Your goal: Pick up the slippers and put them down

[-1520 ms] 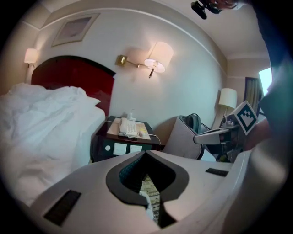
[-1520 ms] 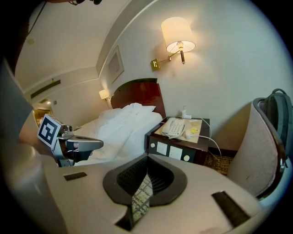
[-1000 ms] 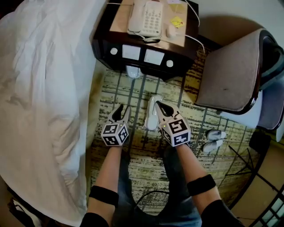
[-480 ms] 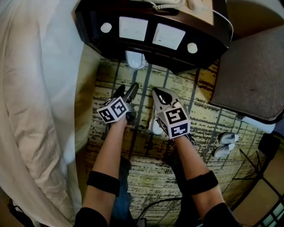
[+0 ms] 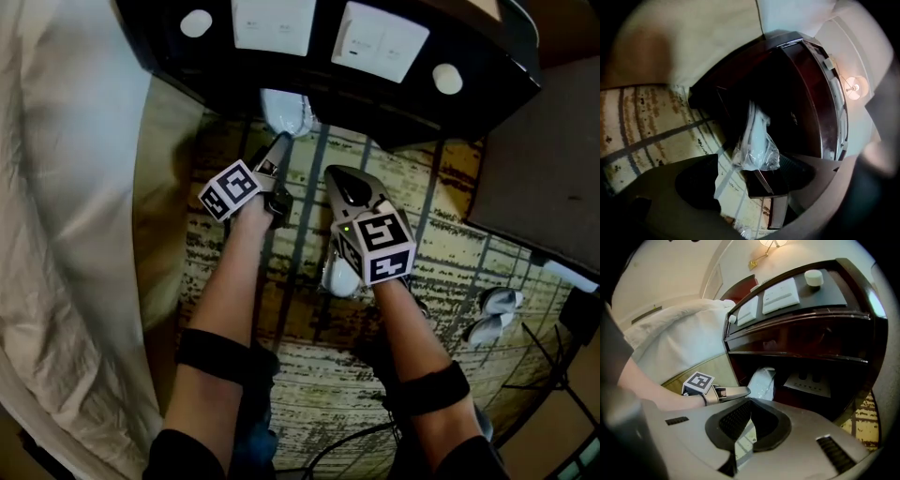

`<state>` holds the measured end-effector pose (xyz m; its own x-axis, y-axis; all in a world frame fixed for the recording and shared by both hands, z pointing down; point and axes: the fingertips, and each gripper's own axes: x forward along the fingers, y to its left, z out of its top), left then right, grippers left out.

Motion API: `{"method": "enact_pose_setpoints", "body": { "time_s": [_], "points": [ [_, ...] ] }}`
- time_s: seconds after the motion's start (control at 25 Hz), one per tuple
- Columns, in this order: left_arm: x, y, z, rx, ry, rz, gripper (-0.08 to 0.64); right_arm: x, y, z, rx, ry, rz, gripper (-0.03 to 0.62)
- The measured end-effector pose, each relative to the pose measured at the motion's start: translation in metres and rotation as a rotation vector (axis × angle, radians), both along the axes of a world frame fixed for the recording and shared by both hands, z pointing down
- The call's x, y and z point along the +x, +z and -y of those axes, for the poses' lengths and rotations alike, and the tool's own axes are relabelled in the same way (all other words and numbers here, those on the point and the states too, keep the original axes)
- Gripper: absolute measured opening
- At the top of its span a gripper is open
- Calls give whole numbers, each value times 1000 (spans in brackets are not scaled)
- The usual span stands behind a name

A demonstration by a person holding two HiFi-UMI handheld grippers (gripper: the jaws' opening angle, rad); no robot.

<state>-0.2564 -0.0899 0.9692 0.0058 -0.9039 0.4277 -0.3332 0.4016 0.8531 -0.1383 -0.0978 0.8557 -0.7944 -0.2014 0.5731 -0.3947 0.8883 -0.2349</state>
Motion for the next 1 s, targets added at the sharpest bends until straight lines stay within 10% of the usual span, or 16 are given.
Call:
{"method": "enact_pose_setpoints", "body": {
  "time_s": [0.56, 0.72, 1.0],
  "points": [
    [-8, 18, 45, 129, -5, -62, 404, -17, 32, 9, -19, -15, 6, 0],
    [-8, 18, 46, 142, -3, -58, 174, -11, 34, 9, -25, -15, 0, 0],
    [-3, 2, 47, 240, 62, -14, 106, -1, 40, 6, -37, -8, -5, 0]
  ]
}}
